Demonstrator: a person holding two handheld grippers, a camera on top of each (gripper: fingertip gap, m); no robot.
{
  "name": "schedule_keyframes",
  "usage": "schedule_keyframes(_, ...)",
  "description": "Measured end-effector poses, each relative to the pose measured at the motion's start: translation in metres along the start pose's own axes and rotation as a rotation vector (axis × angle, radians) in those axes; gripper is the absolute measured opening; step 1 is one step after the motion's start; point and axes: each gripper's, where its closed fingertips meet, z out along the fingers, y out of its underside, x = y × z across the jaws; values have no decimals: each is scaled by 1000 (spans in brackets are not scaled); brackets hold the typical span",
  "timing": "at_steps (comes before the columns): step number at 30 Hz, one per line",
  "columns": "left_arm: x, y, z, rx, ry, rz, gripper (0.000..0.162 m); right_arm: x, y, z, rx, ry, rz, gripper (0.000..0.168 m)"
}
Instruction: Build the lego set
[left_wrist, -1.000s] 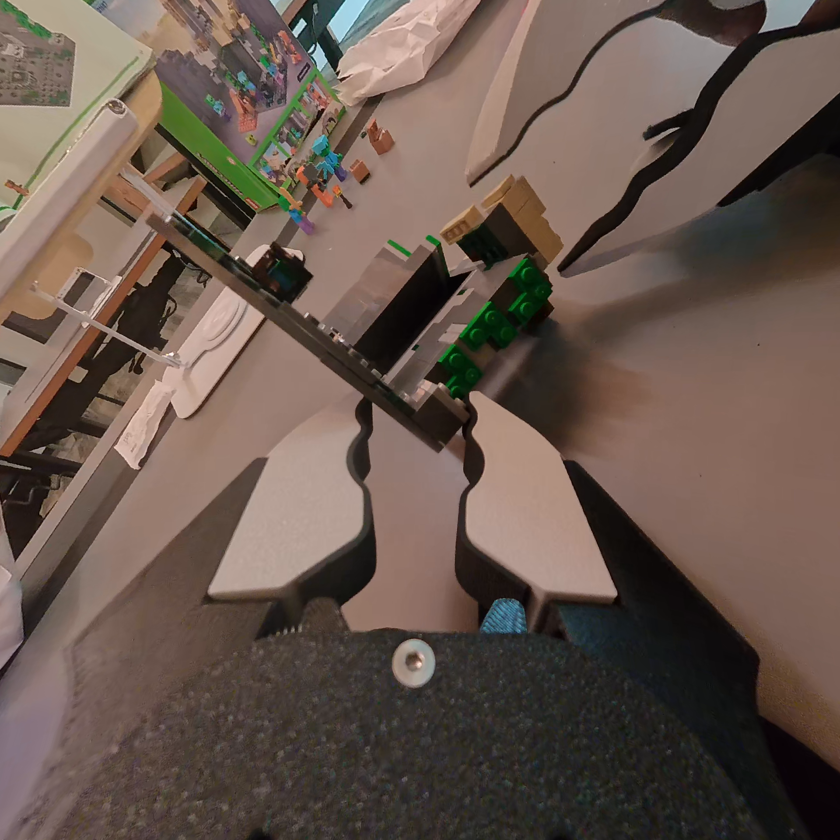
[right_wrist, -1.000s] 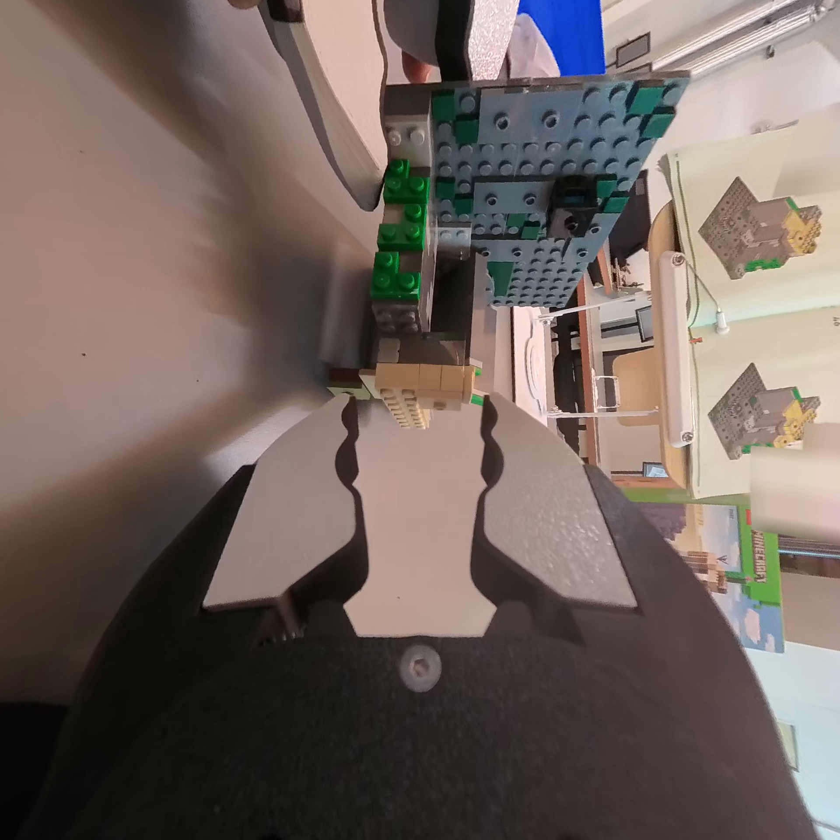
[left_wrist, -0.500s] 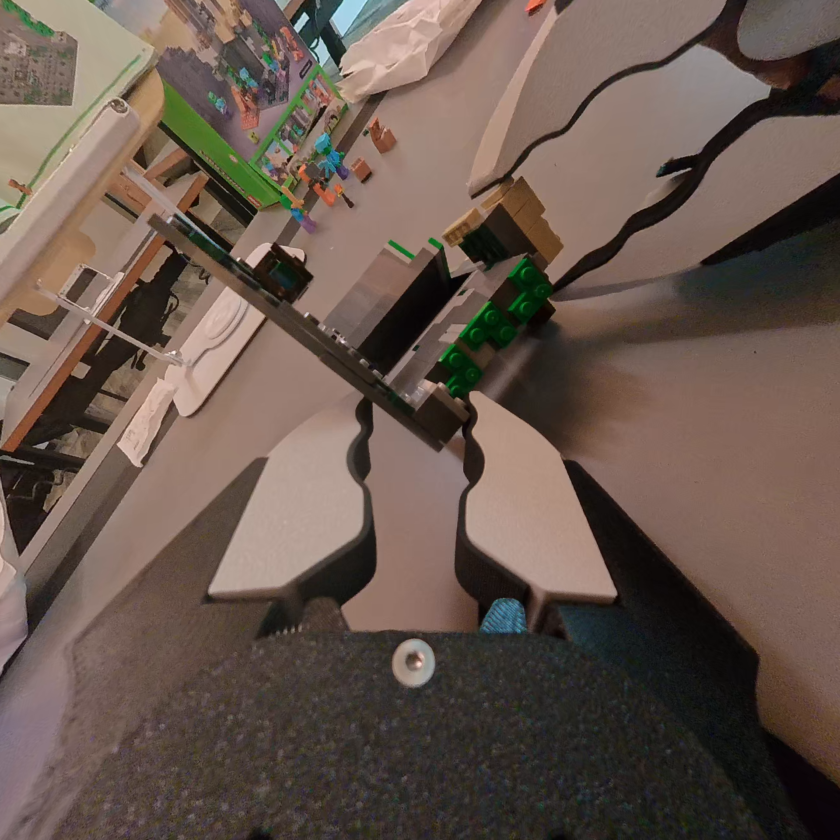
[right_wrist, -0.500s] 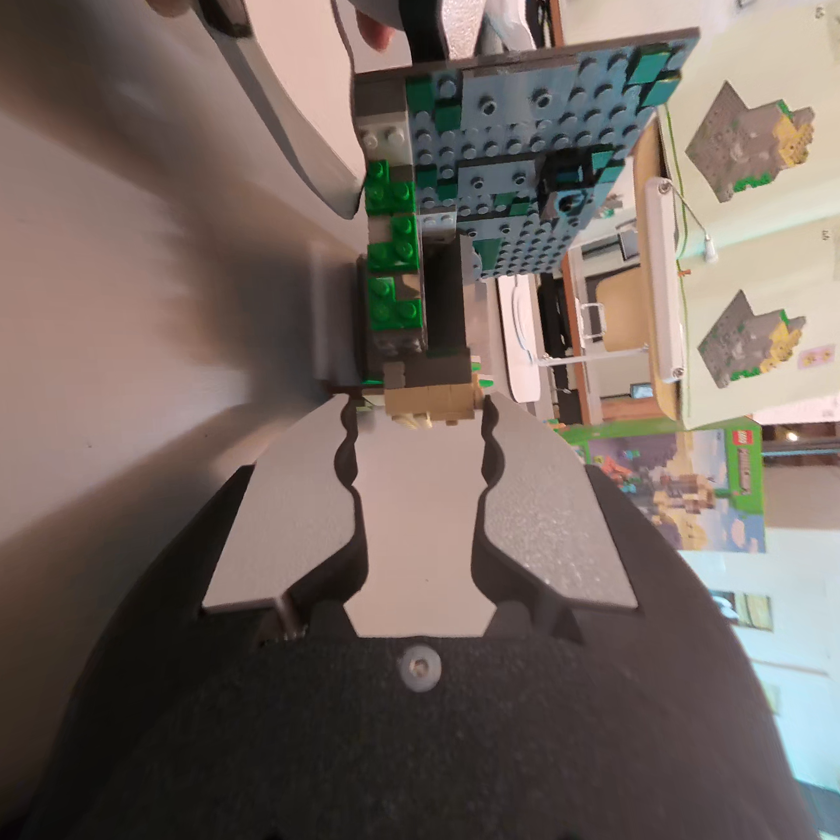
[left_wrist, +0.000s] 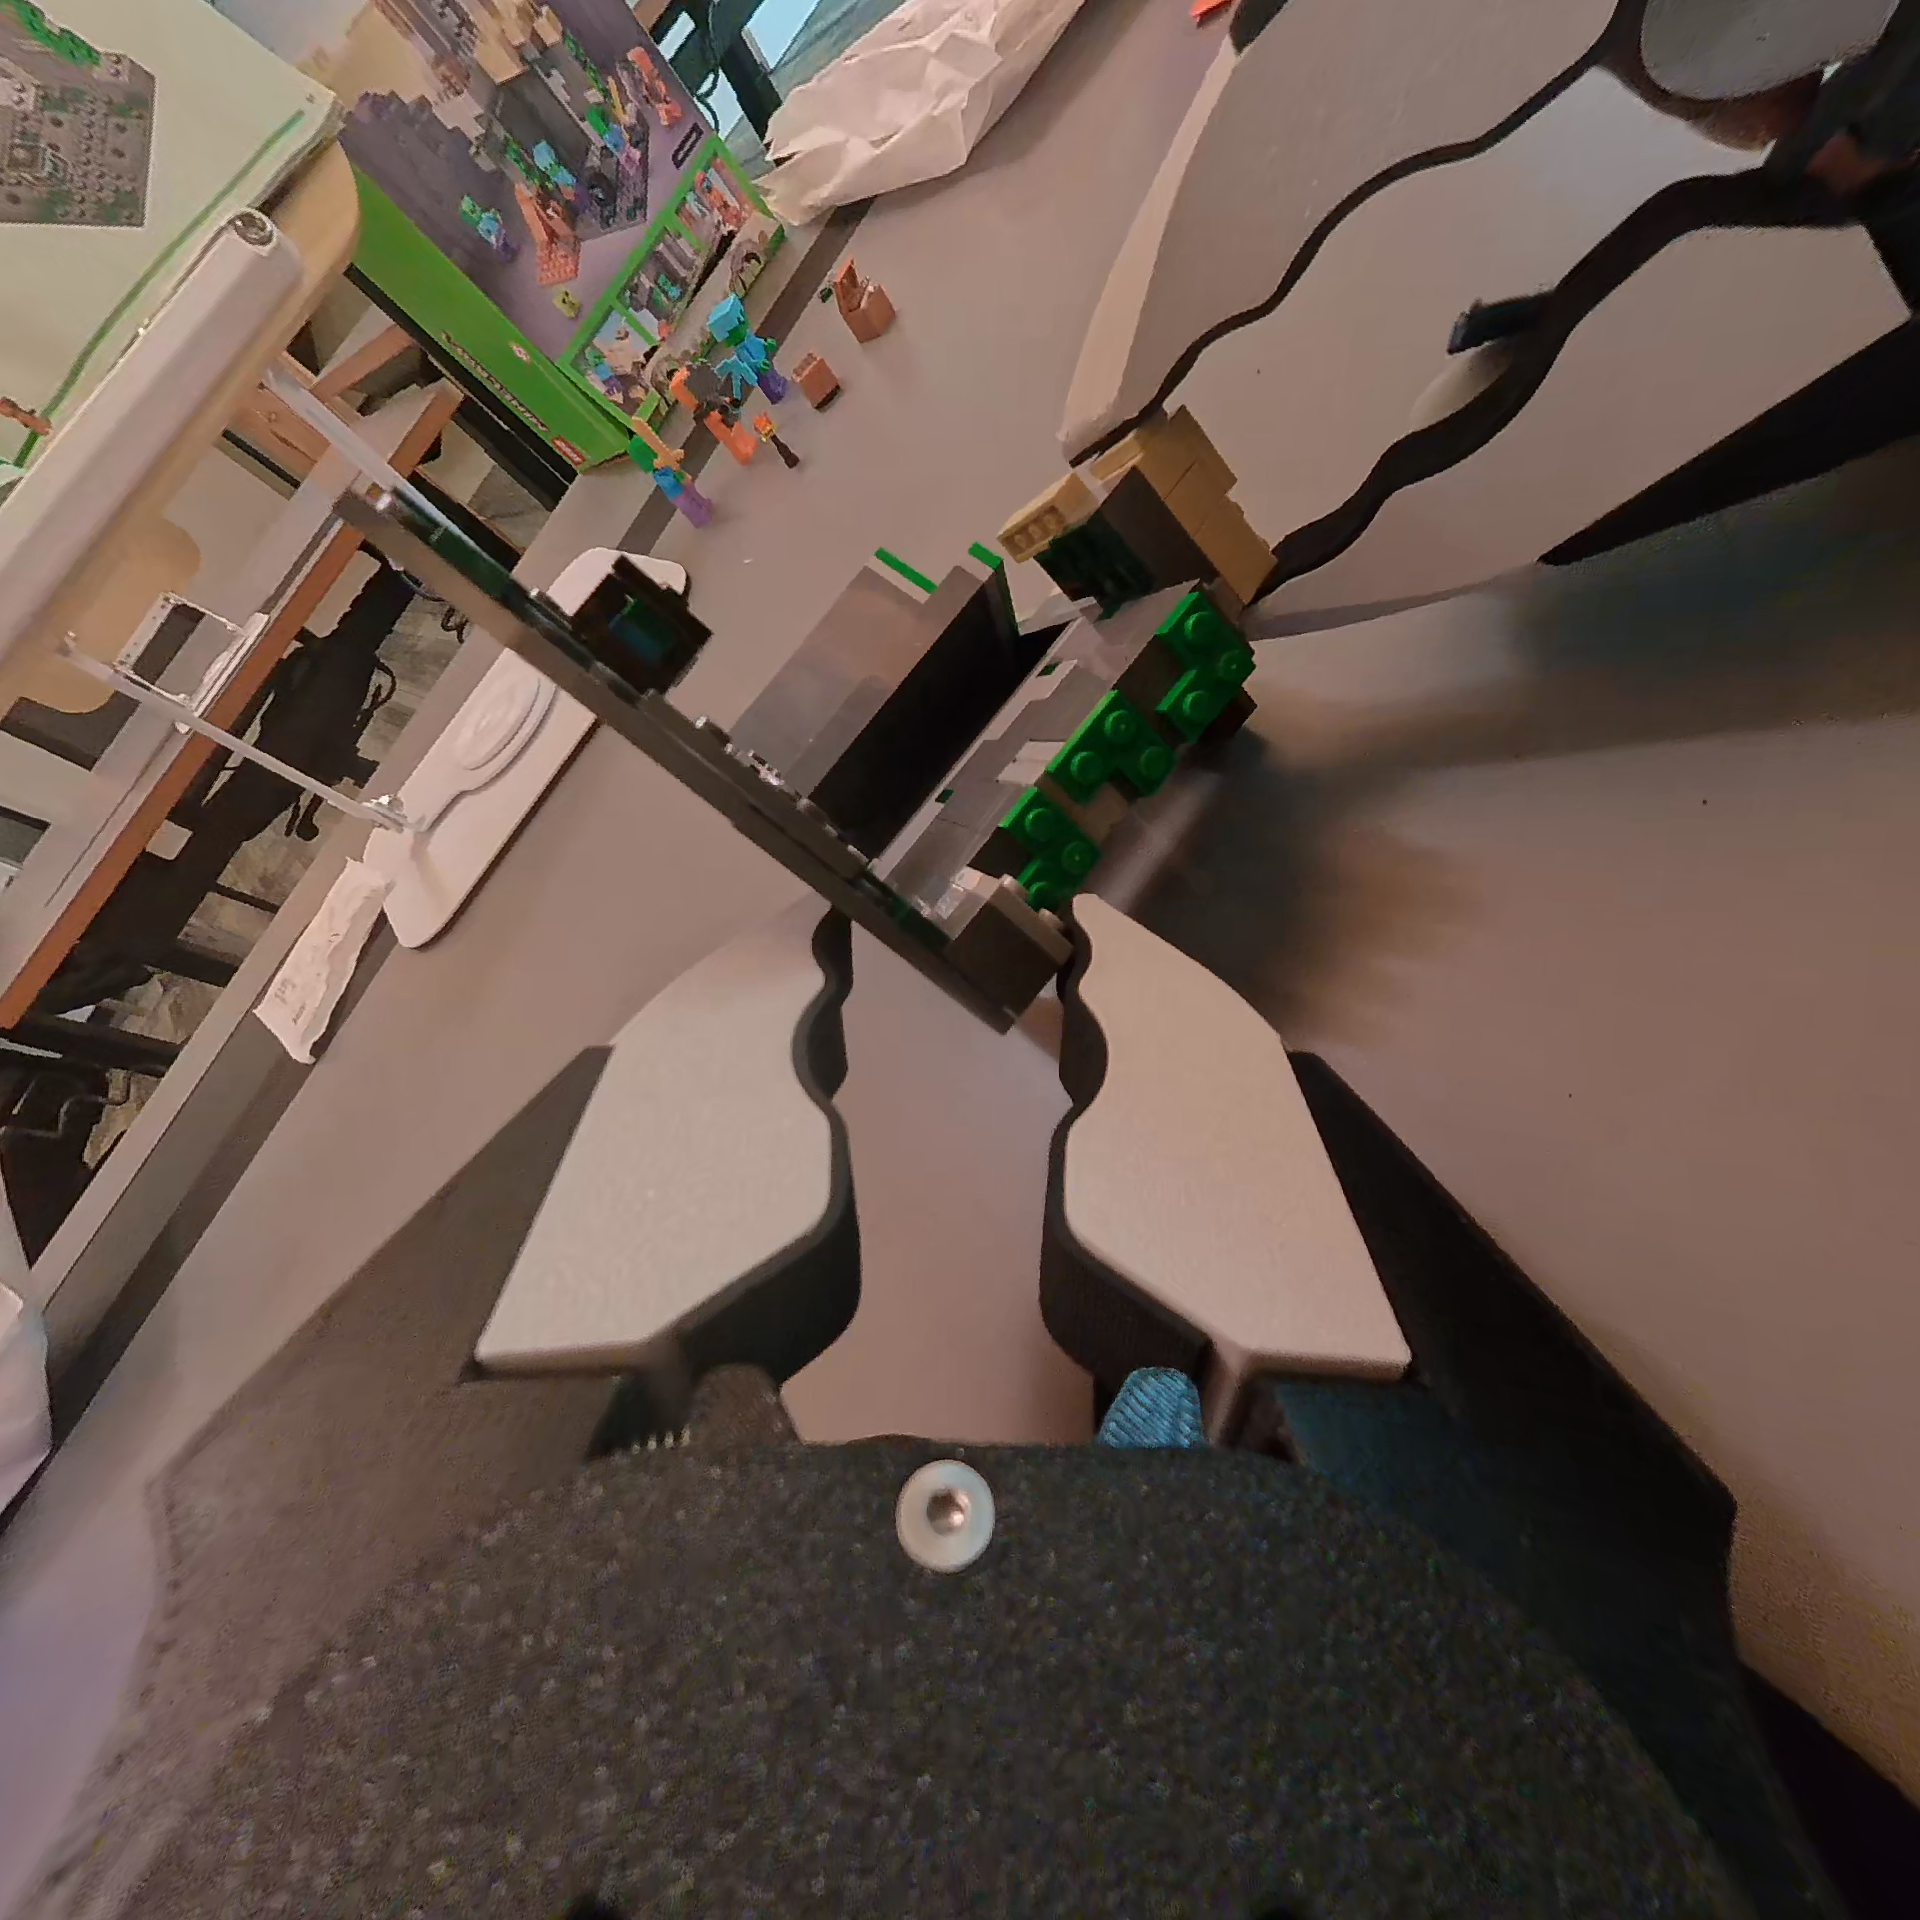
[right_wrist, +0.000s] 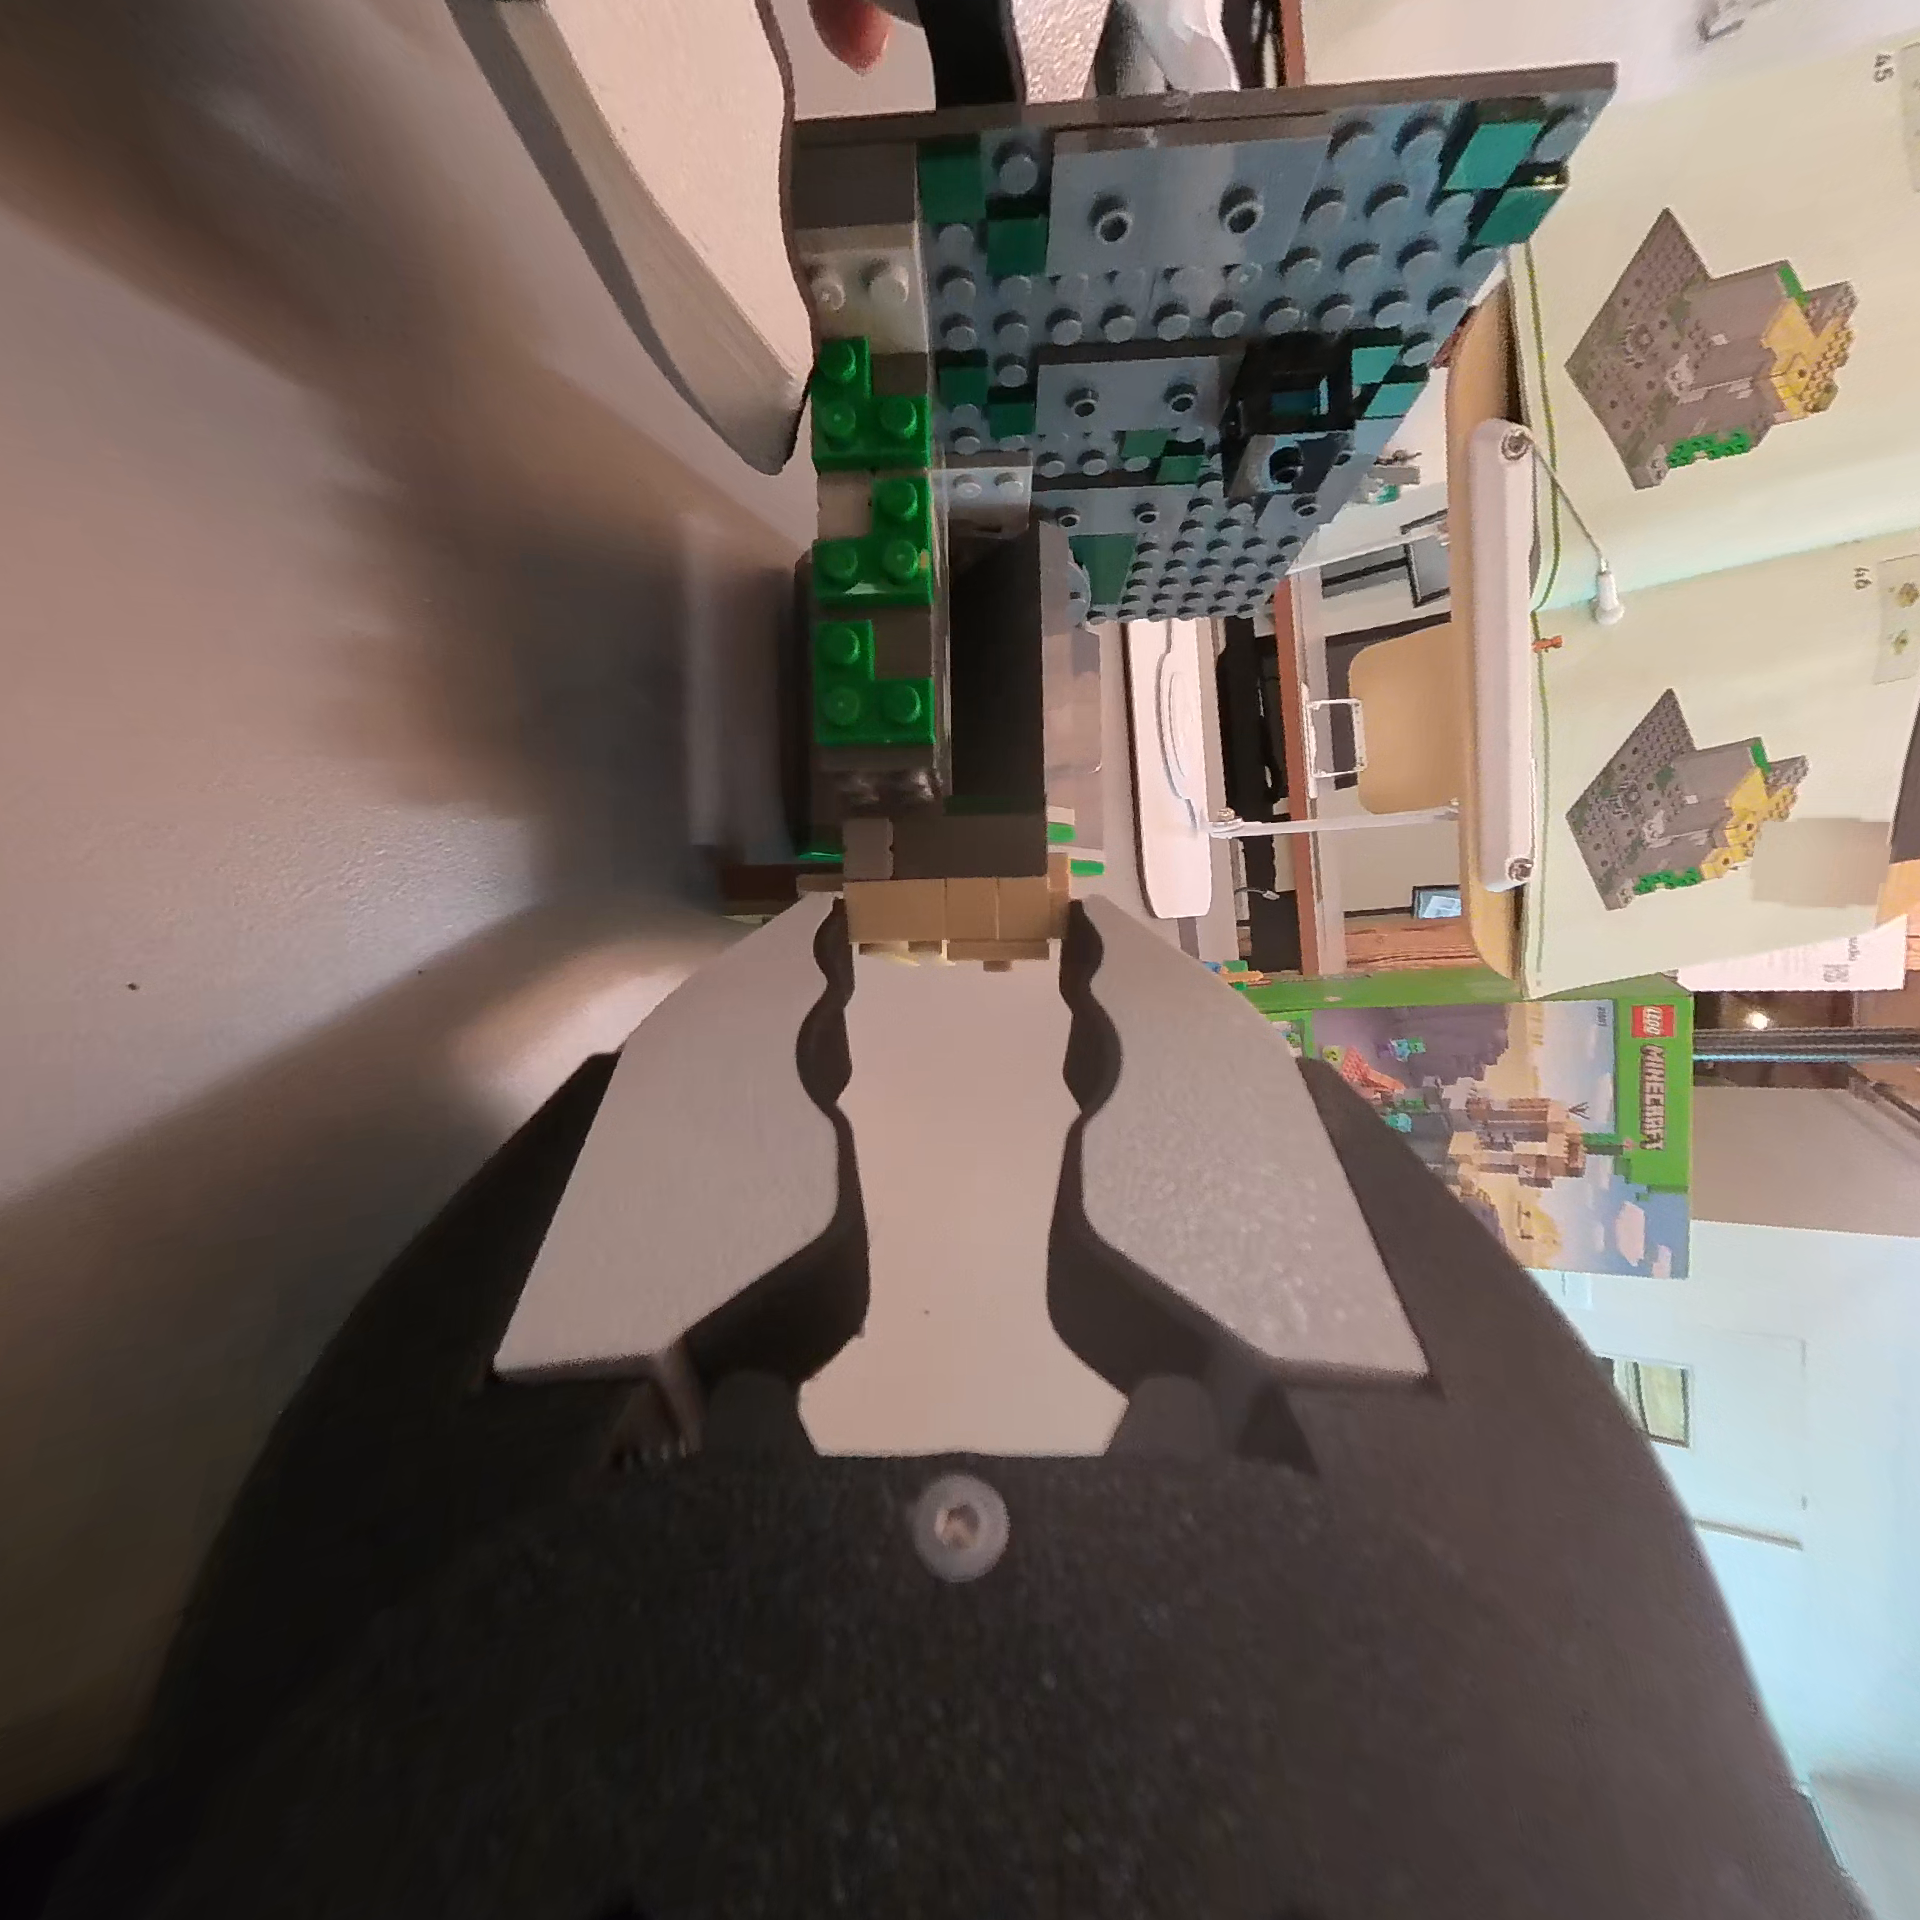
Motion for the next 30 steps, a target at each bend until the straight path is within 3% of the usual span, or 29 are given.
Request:
schedule_keyframes(18,2,2,-4,-9,5,0,38,0,-1,-1,5,-84,-36,39)
schedule_keyframes(30,1,2,-6,-14,5,-11,38,0,-4,-2,28,-43,10,40)
